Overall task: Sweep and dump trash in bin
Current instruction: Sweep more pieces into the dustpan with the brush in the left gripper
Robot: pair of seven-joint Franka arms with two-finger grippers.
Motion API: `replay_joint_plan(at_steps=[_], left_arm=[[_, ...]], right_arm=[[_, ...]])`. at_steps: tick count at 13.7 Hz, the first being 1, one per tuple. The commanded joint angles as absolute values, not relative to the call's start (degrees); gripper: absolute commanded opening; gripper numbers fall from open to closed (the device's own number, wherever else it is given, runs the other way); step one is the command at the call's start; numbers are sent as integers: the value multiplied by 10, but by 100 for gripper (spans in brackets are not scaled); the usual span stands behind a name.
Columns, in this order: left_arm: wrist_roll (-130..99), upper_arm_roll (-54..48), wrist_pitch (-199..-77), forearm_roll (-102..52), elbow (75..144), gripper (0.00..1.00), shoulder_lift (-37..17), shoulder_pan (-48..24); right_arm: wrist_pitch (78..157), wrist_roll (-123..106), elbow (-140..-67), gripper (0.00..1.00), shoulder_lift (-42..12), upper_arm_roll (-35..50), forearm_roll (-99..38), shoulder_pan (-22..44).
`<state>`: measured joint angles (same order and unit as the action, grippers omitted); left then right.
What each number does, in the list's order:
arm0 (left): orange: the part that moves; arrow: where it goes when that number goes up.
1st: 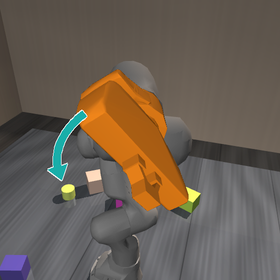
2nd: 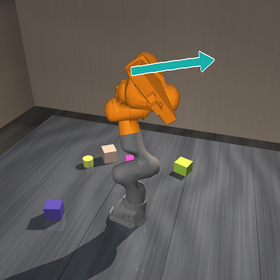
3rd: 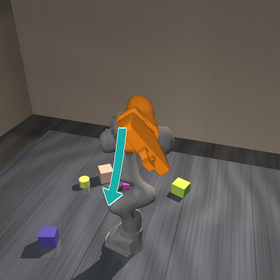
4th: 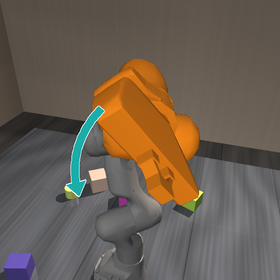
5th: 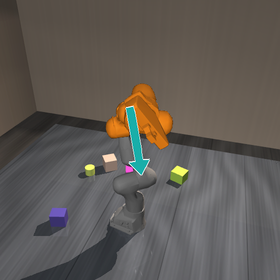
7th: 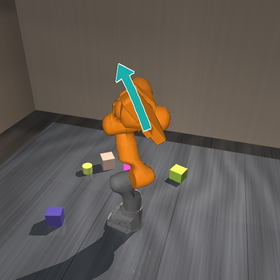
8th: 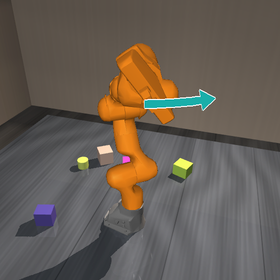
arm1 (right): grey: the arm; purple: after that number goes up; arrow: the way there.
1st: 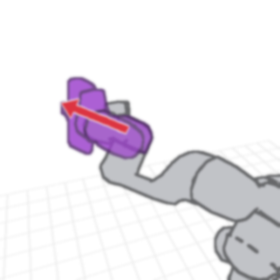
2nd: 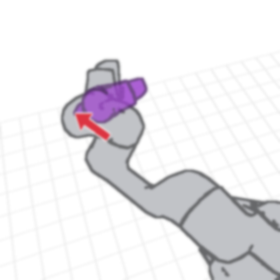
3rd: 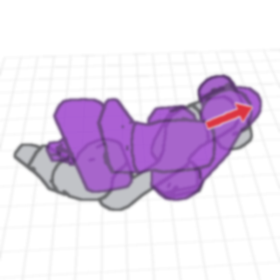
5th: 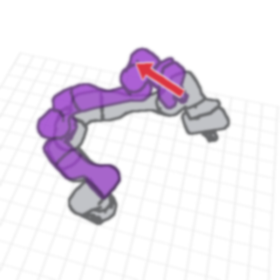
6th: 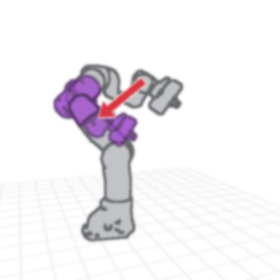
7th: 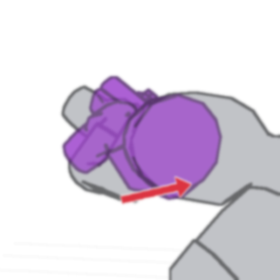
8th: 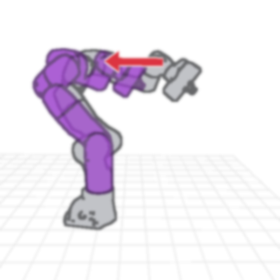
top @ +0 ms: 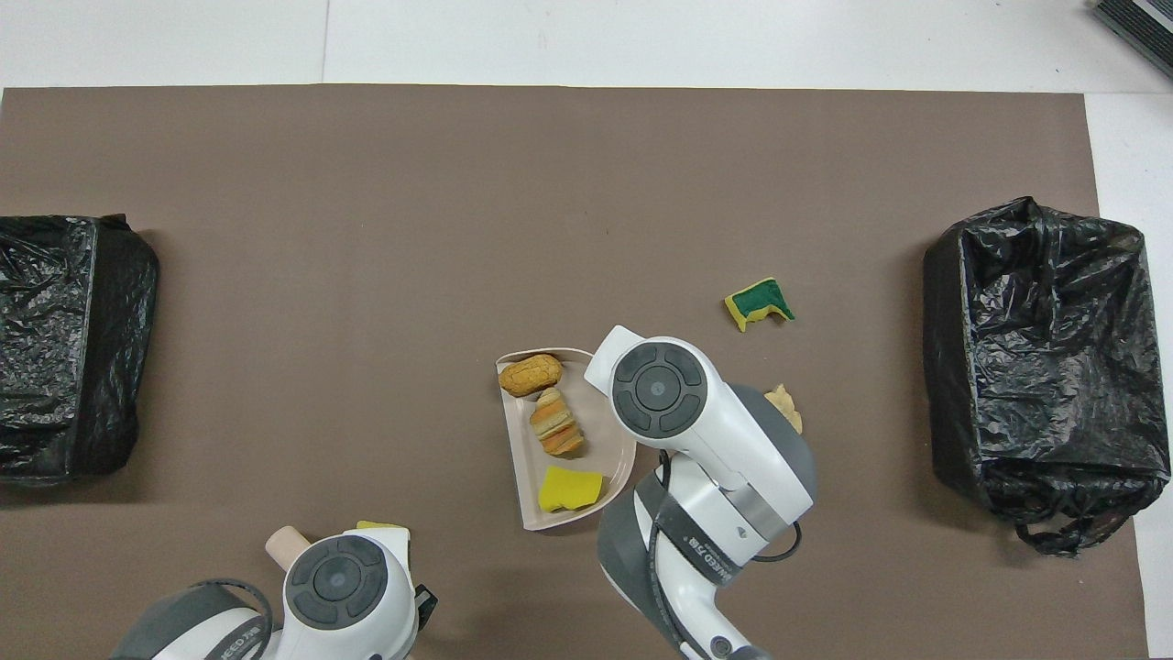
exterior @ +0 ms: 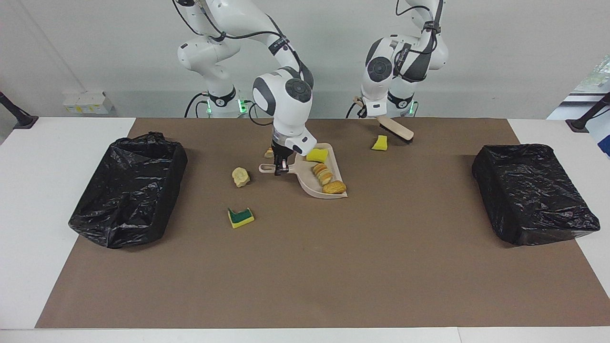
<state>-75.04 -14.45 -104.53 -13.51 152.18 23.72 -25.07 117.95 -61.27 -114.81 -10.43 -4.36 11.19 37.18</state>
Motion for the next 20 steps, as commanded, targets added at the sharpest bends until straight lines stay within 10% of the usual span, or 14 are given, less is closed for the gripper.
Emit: replay_joint_plan(at_steps=[1, 11, 20], left_arm=[[-759, -144, -1107, -127, 1521, 0, 215, -236], [-581, -144, -1236, -126, 1368, 0, 69, -207], [-110, -142, -1170, -126, 1366, 0, 72, -163]], right_arm=[[1169, -626, -1167, 0, -89, -42, 122, 371], [1143, -590, -1166, 0, -87, -42, 122, 371], [1140, -538, -1166, 0, -86, -41, 120, 370]])
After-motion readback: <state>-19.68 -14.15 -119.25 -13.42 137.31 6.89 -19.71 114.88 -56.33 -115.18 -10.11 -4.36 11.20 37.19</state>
